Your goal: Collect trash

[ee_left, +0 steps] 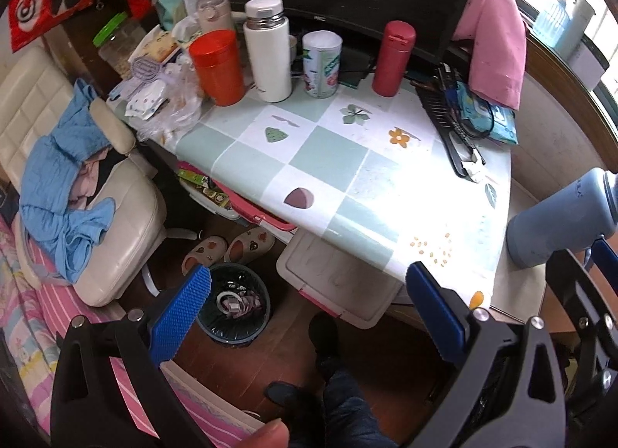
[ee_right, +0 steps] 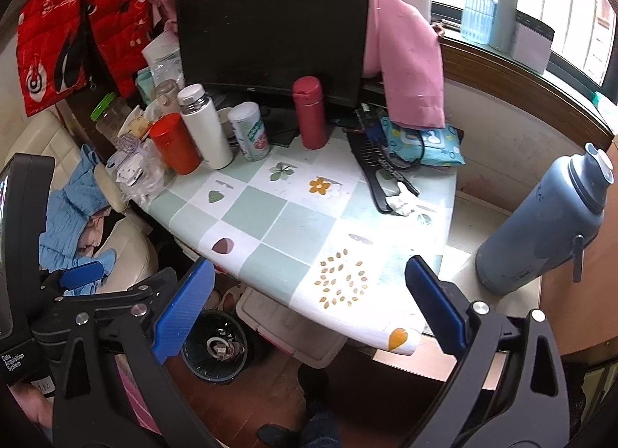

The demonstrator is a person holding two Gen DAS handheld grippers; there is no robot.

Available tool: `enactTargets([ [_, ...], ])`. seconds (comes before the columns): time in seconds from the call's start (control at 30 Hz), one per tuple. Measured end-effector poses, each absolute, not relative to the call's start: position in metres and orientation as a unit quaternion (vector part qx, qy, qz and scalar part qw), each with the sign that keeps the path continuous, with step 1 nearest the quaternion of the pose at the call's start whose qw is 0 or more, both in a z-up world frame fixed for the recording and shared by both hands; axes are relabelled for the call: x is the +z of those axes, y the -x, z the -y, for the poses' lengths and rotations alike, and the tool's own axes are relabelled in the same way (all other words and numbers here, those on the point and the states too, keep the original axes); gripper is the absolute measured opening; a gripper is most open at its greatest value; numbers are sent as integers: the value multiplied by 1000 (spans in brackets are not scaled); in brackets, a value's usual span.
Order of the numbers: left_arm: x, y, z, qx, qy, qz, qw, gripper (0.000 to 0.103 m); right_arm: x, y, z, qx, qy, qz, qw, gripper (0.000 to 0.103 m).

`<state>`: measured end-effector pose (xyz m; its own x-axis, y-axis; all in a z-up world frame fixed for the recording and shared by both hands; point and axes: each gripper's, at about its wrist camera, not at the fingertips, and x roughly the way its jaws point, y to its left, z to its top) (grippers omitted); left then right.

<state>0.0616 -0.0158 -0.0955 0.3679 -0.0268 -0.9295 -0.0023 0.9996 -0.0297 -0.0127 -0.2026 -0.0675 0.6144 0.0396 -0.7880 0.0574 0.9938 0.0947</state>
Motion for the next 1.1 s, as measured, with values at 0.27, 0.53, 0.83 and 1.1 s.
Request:
enactTargets([
  [0.27,-94,-71,36,-24,3,-561,827,98,-68,9,219,-20,-65,-438,896,98],
  [0.53,-94,-81,46,-35,-4,-562,826,98,-68,2,228,-29,-69,-437,896,98],
  [0.83,-92,-96,55,-46,-15,-560,827,98,-67,-9,233,-38,-74,-436,896,98],
  [1.1,-92,-108,58,-52,-16,-559,827,98,-67,-19,234,-41,-76,-436,896,98],
])
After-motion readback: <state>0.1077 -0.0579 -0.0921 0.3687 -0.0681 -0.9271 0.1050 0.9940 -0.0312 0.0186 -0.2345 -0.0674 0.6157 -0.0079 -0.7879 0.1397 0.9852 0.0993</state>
